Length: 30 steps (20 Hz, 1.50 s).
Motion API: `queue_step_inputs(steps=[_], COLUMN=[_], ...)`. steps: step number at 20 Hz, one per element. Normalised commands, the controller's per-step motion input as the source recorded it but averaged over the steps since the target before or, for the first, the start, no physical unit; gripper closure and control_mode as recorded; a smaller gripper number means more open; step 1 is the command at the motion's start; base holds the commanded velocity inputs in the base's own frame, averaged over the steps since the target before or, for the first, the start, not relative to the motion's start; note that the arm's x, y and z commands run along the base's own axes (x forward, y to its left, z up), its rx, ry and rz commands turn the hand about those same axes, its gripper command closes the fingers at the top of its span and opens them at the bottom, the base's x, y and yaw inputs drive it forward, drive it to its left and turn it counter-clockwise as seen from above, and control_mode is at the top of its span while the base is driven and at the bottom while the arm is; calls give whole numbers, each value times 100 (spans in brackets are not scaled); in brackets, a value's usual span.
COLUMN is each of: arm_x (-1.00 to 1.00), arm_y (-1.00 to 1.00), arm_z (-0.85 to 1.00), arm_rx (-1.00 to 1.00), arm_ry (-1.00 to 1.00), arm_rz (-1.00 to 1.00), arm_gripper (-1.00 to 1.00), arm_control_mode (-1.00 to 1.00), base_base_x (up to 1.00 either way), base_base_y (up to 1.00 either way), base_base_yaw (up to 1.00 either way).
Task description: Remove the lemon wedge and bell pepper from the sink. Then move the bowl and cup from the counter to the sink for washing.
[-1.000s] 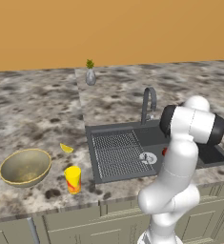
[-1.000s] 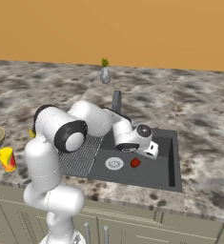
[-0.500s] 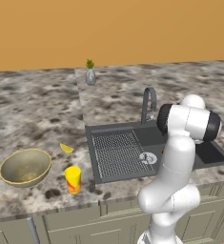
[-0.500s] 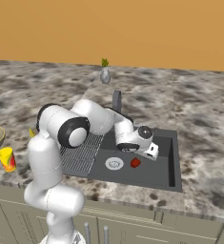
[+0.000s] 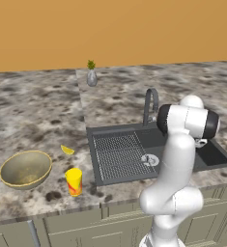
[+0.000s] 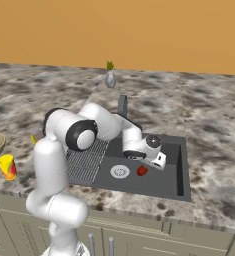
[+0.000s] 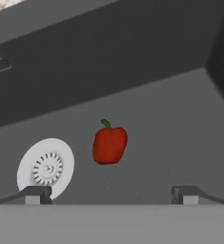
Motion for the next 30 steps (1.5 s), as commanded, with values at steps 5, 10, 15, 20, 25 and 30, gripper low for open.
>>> queue_step_inputs(steps=[5, 10, 15, 20, 25, 30], arm_x=[4, 6, 12, 13, 14, 17], arm_y=[0, 0, 0, 2, 1, 0], arm_z=[-14, -16, -16, -14, -14, -15], arm_rx=[3, 2, 2, 2, 1, 0], arm_ry=[0, 0, 0, 0, 0, 4], arm_rz=[0, 0, 0, 0, 0, 0], arm_gripper=[-100, -100, -100, -100, -100, -100], arm_control_mode=[-100, -100, -100, -100, -100, -100], base_base_x=[0, 0, 0, 0, 0, 0], base_base_y=[0, 0, 0, 0, 0, 0], base_base_yaw=[0, 0, 0, 0, 0, 0])
